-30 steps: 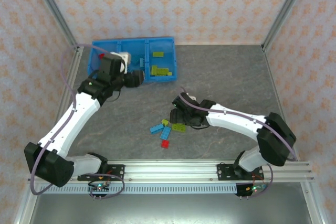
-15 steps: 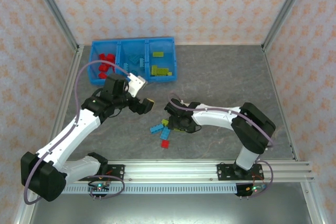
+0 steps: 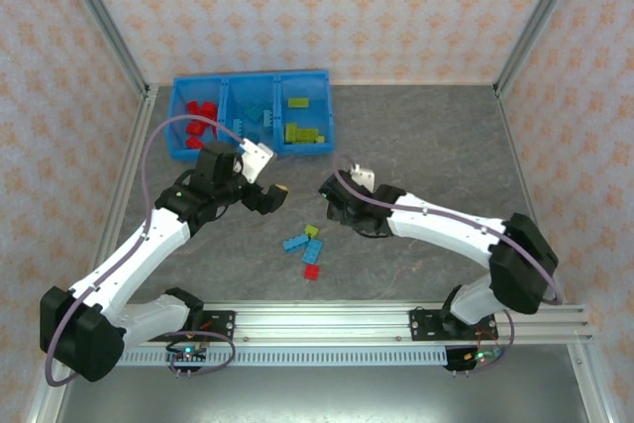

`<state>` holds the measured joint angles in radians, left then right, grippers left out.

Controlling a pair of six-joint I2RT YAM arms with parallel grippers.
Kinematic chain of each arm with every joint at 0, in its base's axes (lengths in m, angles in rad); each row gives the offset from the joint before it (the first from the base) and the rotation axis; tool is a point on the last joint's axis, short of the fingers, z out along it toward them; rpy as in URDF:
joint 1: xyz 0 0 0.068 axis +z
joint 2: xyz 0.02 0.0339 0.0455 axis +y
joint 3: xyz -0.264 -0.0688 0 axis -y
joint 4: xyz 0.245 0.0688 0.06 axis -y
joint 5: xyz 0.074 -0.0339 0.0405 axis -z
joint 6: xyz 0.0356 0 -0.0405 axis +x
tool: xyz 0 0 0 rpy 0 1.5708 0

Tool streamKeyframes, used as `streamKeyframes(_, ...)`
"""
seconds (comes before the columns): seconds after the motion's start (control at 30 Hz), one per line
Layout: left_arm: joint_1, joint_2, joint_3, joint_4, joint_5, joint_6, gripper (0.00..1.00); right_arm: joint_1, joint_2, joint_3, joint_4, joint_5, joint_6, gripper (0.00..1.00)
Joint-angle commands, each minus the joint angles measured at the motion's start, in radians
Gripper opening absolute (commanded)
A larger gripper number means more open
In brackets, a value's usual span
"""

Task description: Sort the legos into containers by color

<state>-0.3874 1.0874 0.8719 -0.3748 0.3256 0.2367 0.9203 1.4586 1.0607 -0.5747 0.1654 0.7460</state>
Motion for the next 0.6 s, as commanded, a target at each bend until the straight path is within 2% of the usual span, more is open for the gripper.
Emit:
streamKeyframes(0.0,0.005,-0.036,0.002,0.043,-0.13,-0.014,1.0,-0.007,-0.002,0.095,0.092,0.188,-0.175,0.51)
streamKeyframes(0.1,0.02,-0.047,-0.003,0.044,-0.157,-0.018,1.0,-0.052,0.095,0.221,0.165,0.197,-0.305,0.52)
streamKeyframes(0.37,0.032,-0.075,-0.017,0.043,-0.178,0.02,1.0,-0.185,0.535,0.74,0.12,0.127,-0.47,0.53)
streamKeyframes(0.47,0.034,-0.062,-0.012,0.036,-0.18,0.041,1.0,-0.215,0.728,0.989,0.026,0.14,-0.528,0.55)
streamKeyframes(0.57,0.041,-0.048,0.002,0.025,-0.185,0.047,1.0,-0.231,0.902,1.286,-0.106,0.143,-0.597,0.62)
